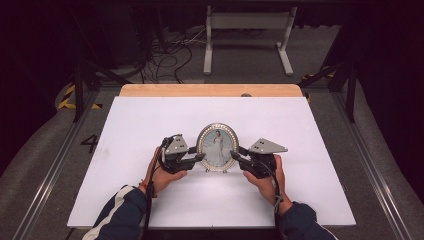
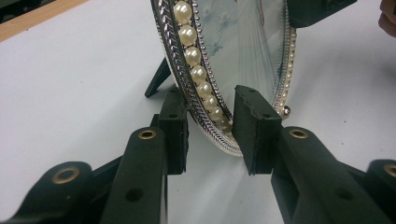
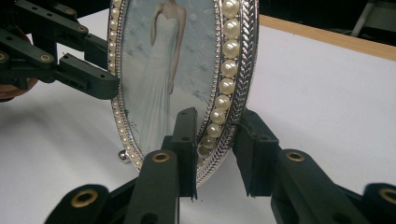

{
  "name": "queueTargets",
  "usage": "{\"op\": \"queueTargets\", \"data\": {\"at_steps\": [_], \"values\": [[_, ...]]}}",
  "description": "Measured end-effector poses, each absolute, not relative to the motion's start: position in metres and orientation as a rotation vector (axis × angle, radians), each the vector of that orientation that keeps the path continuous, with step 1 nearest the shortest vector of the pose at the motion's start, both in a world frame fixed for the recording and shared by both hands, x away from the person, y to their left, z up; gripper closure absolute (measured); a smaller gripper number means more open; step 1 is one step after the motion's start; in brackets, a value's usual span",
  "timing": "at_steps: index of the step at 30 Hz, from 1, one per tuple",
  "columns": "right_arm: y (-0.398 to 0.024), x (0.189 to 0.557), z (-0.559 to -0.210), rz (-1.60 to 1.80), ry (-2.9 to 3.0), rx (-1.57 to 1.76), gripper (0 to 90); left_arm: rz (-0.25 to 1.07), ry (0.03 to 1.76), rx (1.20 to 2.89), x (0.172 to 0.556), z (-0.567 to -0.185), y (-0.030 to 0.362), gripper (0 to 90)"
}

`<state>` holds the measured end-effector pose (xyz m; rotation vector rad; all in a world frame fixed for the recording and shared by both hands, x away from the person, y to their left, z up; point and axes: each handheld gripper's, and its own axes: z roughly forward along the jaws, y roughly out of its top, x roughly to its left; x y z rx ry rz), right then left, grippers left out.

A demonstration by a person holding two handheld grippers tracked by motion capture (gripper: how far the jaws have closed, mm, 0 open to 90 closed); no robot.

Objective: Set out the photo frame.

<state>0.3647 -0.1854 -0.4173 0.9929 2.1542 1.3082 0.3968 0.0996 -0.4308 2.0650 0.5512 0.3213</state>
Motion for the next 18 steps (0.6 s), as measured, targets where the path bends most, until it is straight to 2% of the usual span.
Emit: {"op": "queueTargets", "data": {"at_steps": [18], "values": [[-0.1841,0.3634,-0.4145,1.239,2.176,0.922,69.7,0.345,0.54,2.084,0.395,-0.4291,0.0989,65.8]]}}
